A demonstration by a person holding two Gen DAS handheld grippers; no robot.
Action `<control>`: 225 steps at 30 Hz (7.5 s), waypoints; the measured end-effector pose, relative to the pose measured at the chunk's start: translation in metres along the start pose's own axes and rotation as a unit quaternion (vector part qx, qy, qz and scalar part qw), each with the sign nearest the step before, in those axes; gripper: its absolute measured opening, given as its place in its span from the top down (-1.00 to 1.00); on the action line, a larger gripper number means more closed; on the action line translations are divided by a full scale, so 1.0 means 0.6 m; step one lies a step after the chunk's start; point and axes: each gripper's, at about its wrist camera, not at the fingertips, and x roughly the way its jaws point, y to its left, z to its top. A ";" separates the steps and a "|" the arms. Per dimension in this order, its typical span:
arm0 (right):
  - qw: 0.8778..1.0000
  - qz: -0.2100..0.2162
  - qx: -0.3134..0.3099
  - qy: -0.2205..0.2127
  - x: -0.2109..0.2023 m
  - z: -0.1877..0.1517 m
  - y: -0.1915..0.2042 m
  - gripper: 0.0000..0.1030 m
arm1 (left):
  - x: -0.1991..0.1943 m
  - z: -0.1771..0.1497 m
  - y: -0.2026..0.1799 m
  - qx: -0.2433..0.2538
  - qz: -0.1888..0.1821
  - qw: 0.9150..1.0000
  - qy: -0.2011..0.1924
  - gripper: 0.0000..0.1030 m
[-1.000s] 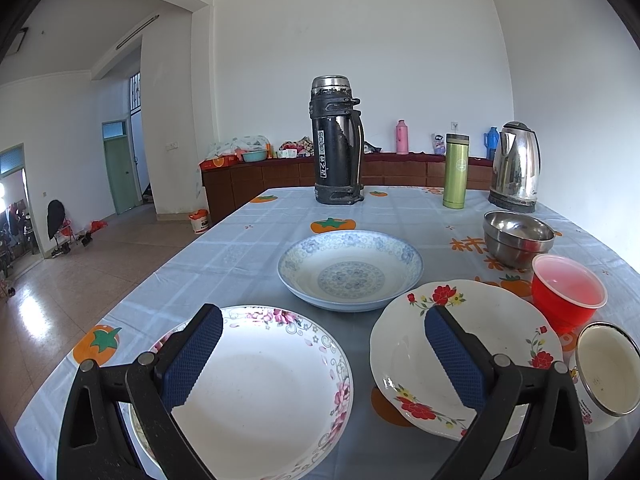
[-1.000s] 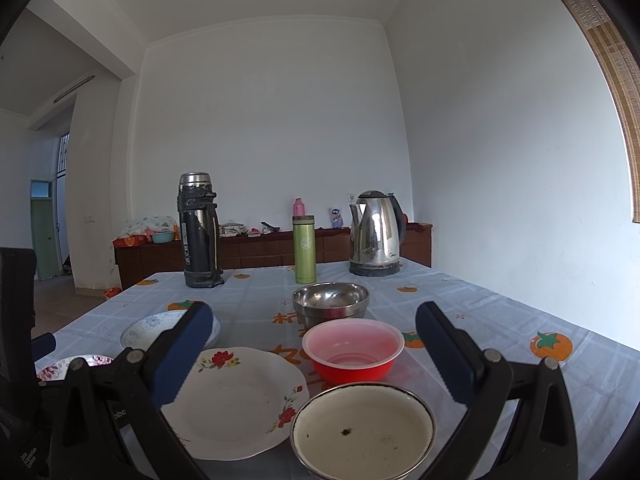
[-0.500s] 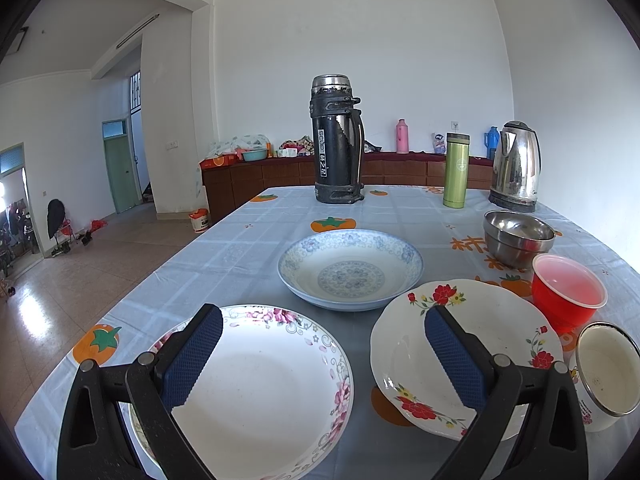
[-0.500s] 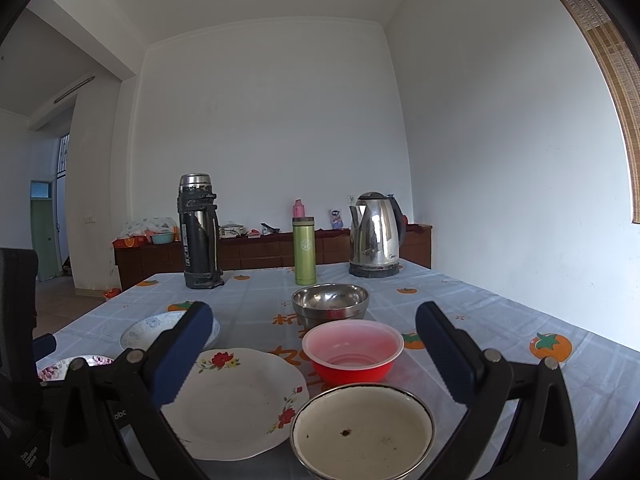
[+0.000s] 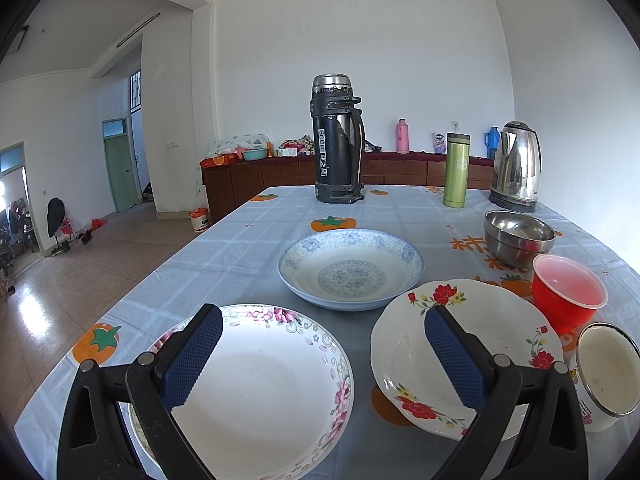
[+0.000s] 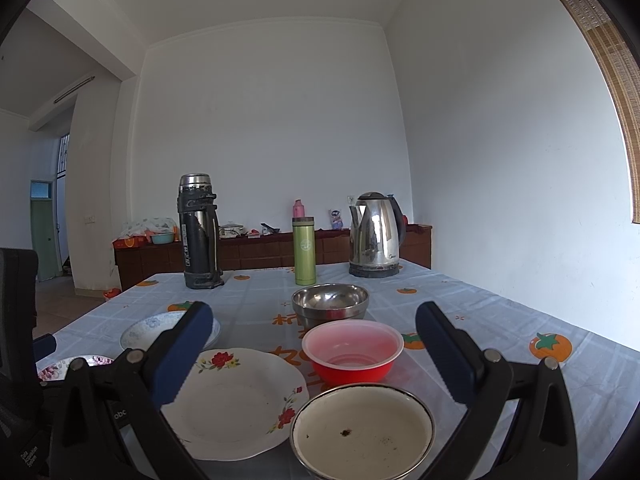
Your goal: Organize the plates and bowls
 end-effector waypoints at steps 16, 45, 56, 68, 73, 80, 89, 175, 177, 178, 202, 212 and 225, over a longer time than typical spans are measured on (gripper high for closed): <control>1.000 0.003 -0.007 0.003 0.000 0.012 0.006 -1.00 | -0.002 -0.005 0.011 -0.003 -0.022 0.999 0.023 -0.98; 0.886 0.294 0.020 0.359 0.103 -0.100 0.199 0.16 | 0.093 -0.012 0.248 -0.011 -0.044 0.982 0.184 -0.59; 0.871 0.309 0.019 0.380 0.121 -0.117 0.233 0.26 | 0.128 -0.018 0.248 0.004 -0.055 0.976 0.212 -0.24; 0.874 0.288 0.000 0.391 0.151 -0.123 0.261 0.33 | 0.149 -0.027 0.243 -0.011 -0.085 0.970 0.226 0.12; 0.874 0.287 -0.005 0.392 0.156 -0.125 0.265 0.33 | 0.149 -0.026 0.241 -0.016 -0.083 0.970 0.226 0.12; 0.874 0.288 0.000 0.392 0.156 -0.123 0.261 0.44 | 0.126 -0.022 0.250 -0.034 -0.082 0.973 0.211 0.12; 0.885 0.288 0.019 0.365 0.165 -0.072 0.250 0.44 | 0.126 0.034 0.234 -0.026 -0.079 0.981 0.176 0.12; 0.951 0.159 0.066 0.256 0.328 0.017 0.174 0.08 | 0.229 0.075 0.151 -0.077 -0.058 0.986 0.136 0.12; 0.956 0.161 0.074 0.232 0.306 0.021 0.167 0.05 | 0.221 0.069 0.136 -0.066 -0.071 0.986 0.137 0.12; 0.958 0.160 0.076 0.225 0.298 0.021 0.163 0.01 | 0.219 0.068 0.131 -0.061 -0.074 0.986 0.139 0.12; 0.966 0.130 0.122 0.190 0.100 -0.014 0.038 -0.15 | 0.152 0.036 0.046 0.009 -0.136 0.982 0.132 0.11; 0.948 0.139 0.132 0.253 0.059 -0.046 0.031 -0.18 | 0.150 0.026 0.036 0.002 -0.148 0.978 0.145 -0.04; 0.916 0.146 0.178 0.327 0.079 -0.092 0.018 -0.24 | 0.157 0.019 0.036 -0.004 -0.142 0.976 0.165 -0.17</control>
